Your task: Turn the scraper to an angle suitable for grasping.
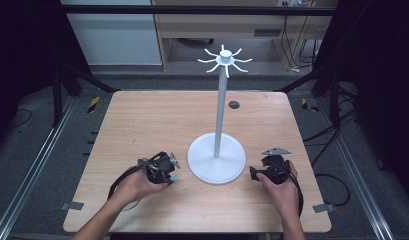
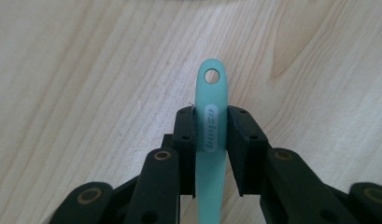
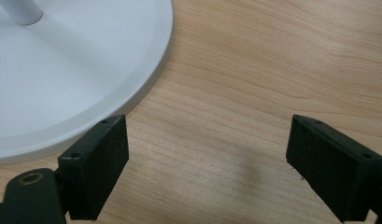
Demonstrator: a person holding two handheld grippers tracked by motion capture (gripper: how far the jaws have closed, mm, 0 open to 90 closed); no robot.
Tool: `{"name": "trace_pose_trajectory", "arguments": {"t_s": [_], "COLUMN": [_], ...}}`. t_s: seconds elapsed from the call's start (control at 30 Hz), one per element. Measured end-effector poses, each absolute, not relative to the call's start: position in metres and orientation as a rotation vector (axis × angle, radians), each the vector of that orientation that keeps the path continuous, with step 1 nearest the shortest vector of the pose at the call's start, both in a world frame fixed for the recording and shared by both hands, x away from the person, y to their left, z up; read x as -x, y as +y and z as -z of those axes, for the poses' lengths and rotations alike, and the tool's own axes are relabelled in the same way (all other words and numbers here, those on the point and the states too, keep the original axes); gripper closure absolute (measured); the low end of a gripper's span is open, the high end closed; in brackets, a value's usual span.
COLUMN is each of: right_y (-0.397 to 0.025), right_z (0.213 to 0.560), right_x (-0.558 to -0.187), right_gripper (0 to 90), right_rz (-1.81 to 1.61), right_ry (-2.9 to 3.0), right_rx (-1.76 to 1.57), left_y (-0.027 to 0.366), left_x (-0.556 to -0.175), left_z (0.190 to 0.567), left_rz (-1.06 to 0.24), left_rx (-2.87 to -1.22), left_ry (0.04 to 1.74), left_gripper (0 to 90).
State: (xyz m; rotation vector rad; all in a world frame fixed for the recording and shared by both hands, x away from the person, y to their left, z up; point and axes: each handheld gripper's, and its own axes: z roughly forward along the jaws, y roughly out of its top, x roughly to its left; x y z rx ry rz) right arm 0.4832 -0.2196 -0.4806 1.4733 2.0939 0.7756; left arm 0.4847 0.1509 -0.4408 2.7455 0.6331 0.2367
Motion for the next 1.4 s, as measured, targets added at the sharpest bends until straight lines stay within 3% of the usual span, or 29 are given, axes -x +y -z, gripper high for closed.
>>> {"name": "trace_pose_trajectory", "arguments": {"t_s": [0.57, 1.4], "right_y": [-0.218, -0.217], "right_z": [0.482, 0.482], "right_x": [-0.483, -0.483], "right_gripper": [13.3, 13.3], "right_rz": [-0.77, -0.769], "right_ry": [2.102, 2.106], "right_rx": [-1.476, -1.474], "left_y": [0.192, 0.206], "left_x": [-0.451, -0.44], "left_z": [0.387, 0.335], "left_rz": [-0.426, -0.495], "left_rx": [-2.353, -2.077], "left_ry": [0.618, 0.636], "left_gripper": [73.7, 74.0]}}
